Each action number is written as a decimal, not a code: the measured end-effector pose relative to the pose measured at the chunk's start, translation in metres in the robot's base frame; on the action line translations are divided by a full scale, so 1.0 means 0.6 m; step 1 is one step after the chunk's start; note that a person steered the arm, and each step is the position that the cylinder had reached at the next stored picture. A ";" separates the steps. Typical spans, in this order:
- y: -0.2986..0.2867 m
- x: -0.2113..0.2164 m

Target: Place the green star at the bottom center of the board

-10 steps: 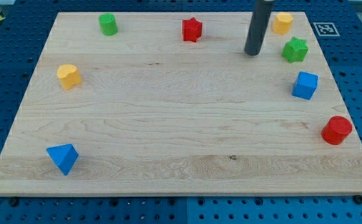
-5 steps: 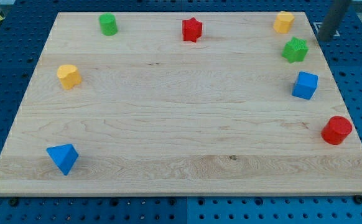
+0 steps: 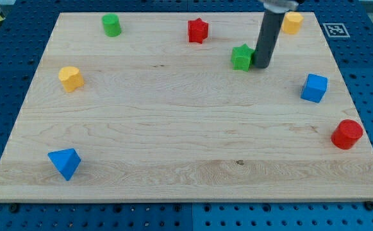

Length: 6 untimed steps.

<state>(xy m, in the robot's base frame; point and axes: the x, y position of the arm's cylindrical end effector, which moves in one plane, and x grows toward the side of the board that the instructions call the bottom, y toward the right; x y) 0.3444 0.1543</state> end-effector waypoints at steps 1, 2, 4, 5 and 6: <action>0.009 -0.036; -0.042 -0.018; -0.181 0.130; -0.178 0.085; -0.195 0.055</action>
<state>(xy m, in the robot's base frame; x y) 0.3777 0.0374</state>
